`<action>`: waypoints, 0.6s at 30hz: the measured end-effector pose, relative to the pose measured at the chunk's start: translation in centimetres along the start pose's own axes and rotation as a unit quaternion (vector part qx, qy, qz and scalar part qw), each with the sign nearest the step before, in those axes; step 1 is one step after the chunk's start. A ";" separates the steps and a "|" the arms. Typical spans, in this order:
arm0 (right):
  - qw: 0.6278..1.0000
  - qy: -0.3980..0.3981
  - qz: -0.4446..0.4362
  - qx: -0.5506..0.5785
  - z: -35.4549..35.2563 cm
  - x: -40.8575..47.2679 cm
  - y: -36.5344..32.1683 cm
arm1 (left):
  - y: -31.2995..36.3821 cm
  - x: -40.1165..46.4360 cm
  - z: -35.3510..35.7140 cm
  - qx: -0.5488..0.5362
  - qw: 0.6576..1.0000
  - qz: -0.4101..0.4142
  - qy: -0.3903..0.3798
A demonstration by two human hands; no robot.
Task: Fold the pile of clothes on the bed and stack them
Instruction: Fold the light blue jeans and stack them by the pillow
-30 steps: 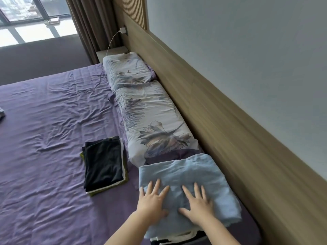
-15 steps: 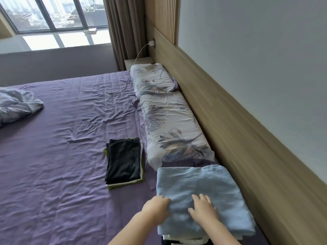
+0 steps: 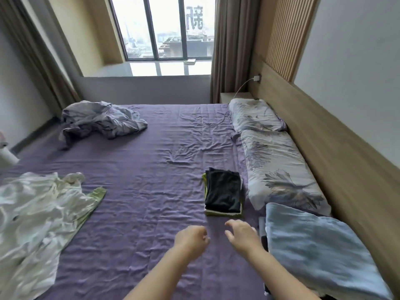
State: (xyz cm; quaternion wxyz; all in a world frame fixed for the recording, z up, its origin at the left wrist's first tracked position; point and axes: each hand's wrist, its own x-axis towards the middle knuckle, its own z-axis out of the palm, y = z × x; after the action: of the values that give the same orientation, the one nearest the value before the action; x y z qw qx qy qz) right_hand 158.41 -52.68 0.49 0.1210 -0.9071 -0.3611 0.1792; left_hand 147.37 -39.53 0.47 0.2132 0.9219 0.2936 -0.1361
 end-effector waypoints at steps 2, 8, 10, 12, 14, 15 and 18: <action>0.999 -0.002 -0.032 -0.010 1.3 -0.6 -4.7 | -4.5 -2.8 -1.0 -0.015 0.999 -0.034 0.021; 0.990 -0.015 -0.135 -0.028 6.9 -3.0 -18.1 | -17.9 -11.7 -2.7 -0.034 0.990 -0.122 0.064; 0.987 -0.025 -0.158 -0.029 9.1 -3.8 -22.4 | -22.0 -14.7 -2.8 -0.041 0.985 -0.150 0.070; 0.983 -0.036 -0.180 -0.022 11.0 -4.5 -26.3 | -25.6 -17.3 -2.9 -0.056 0.979 -0.177 0.080; 0.979 -0.056 -0.194 -0.018 12.5 -5.0 -30.0 | -28.8 -19.7 -3.1 -0.069 0.972 -0.207 0.092; 0.978 -0.065 -0.199 -0.017 13.1 -5.2 -31.6 | -30.1 -20.8 -3.2 -0.075 0.968 -0.219 0.097; 0.972 -0.087 -0.219 -0.010 14.4 -5.4 -35.5 | -33.6 -22.9 -3.7 -0.088 0.959 -0.248 0.107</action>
State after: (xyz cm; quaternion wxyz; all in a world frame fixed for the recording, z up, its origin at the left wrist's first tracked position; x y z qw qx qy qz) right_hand 127.08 -29.98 1.09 0.1162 -0.7879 -0.5621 0.2231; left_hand 109.57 -24.16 1.78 0.2208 0.8069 0.5447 -0.0590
